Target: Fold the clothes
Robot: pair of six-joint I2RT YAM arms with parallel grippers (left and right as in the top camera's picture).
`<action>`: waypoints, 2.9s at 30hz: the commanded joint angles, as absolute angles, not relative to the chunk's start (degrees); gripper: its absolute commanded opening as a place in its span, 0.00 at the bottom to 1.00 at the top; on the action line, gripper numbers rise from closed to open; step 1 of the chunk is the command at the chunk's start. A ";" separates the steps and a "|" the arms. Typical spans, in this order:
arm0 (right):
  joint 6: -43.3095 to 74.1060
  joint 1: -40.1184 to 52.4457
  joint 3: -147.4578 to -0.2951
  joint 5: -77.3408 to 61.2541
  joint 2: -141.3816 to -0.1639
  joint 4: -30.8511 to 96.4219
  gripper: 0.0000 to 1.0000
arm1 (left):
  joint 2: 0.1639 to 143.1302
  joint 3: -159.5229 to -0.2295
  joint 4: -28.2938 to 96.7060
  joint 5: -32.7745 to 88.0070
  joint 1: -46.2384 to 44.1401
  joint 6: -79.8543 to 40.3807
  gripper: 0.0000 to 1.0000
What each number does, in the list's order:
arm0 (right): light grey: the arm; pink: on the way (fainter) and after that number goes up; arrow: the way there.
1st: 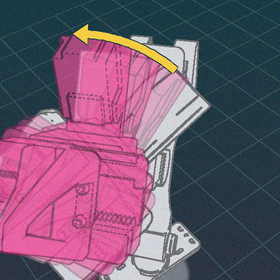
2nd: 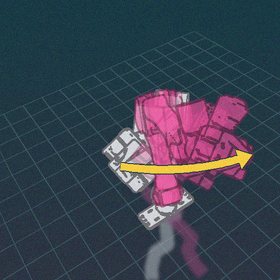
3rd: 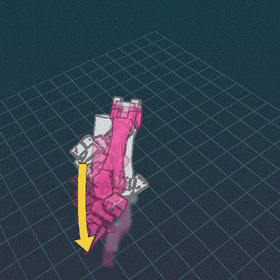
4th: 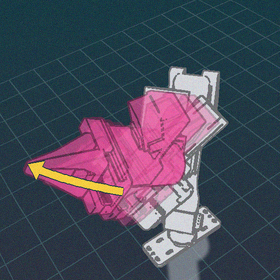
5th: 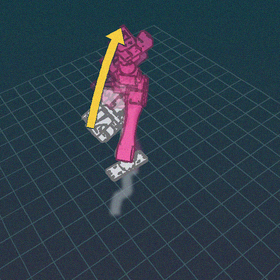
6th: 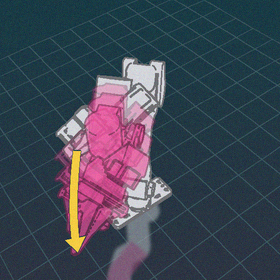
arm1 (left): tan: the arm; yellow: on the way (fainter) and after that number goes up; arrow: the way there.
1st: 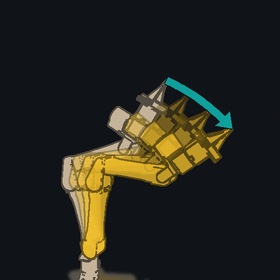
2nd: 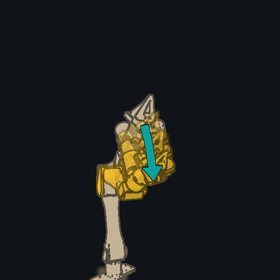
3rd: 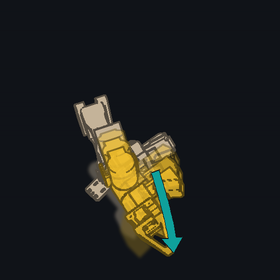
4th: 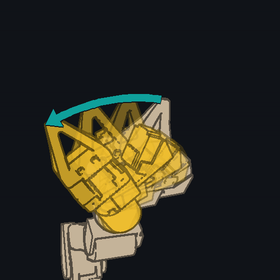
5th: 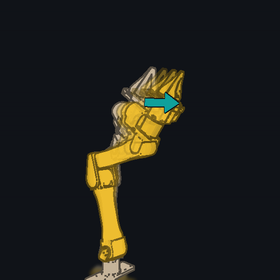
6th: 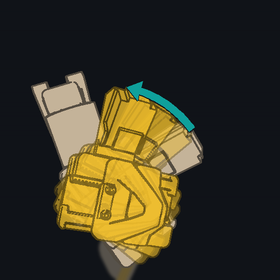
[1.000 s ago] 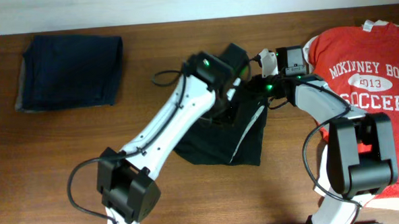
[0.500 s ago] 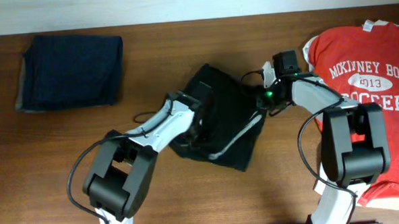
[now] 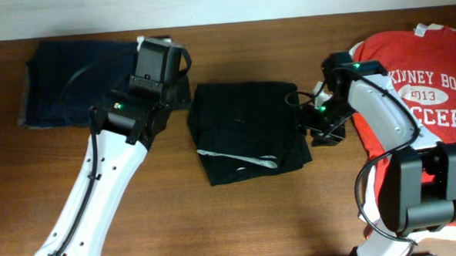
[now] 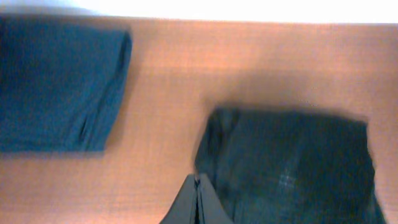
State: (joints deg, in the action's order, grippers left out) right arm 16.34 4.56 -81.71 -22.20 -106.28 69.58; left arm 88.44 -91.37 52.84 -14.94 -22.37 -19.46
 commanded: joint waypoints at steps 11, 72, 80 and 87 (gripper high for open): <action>33.01 12.80 -70.32 -28.56 -106.24 53.52 0.67 | 96.12 -79.68 57.36 -7.05 -15.38 -22.48 0.01; 13.65 5.96 -89.43 -33.34 -106.21 73.43 0.04 | 110.61 -53.67 27.88 28.67 -12.97 -26.33 0.00; 8.36 7.07 -86.15 -32.64 -106.24 76.88 0.04 | 110.61 -53.67 27.90 26.89 -12.97 -26.33 0.00; 13.13 9.69 -63.94 -26.85 -106.24 56.93 0.04 | 103.83 -56.88 30.72 18.83 -12.97 -26.06 0.01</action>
